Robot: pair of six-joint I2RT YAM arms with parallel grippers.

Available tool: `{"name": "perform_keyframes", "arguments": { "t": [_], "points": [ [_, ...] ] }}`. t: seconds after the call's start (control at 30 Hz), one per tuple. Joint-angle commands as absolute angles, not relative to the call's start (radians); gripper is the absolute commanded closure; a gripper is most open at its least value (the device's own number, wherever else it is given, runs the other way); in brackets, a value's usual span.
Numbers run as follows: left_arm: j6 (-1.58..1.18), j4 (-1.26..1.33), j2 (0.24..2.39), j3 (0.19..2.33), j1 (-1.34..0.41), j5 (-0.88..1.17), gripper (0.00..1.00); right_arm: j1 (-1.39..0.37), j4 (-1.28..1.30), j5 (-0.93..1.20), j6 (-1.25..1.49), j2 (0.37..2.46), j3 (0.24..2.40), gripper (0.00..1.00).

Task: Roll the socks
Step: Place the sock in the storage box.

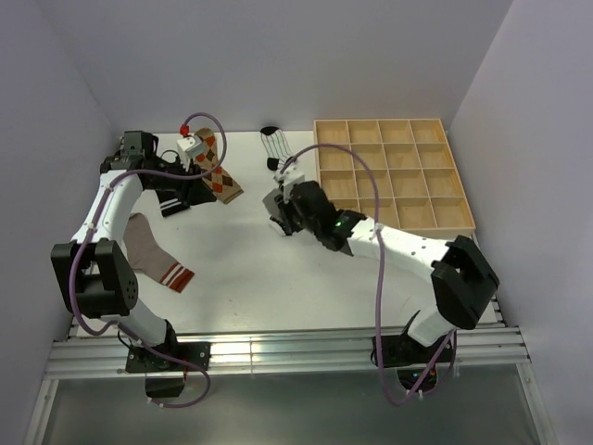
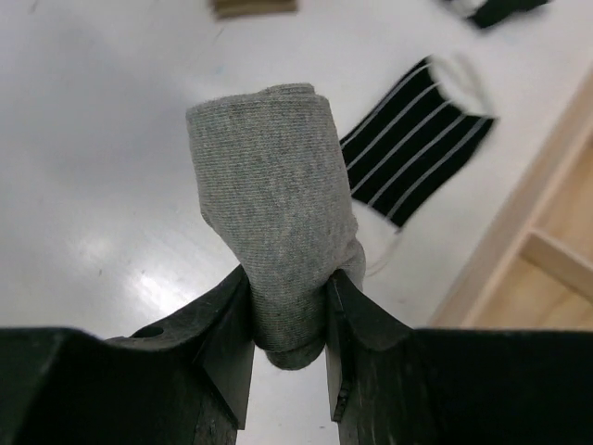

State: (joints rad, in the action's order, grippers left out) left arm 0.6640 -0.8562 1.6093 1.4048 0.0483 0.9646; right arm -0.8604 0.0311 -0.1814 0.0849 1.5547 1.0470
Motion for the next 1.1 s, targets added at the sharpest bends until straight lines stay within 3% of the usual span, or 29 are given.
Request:
{"name": "perform_keyframes", "arguments": {
  "t": [0.0,0.27,0.5,0.87,1.07],
  "points": [
    [0.557,-0.812,1.585,1.414,0.046,0.959,0.59,-0.755,0.080,-0.179,0.118,1.482,1.121,1.00],
    [0.485,-0.772,1.516,1.411,0.046,0.951,0.60,-0.351,0.144,-0.129,0.146,1.447,1.209,1.00],
    [0.428,-0.721,1.479,1.416,0.046,0.949,0.60,-0.105,0.216,-0.138,0.104,1.589,1.385,1.00],
    [0.403,-0.690,1.482,1.422,0.046,0.970,0.60,-0.060,0.313,-0.428,-0.060,1.949,1.820,1.00],
    [0.408,-0.683,1.494,1.424,0.046,0.968,0.60,-0.045,0.377,-0.477,-0.155,2.146,2.031,1.00]
  ]
}}
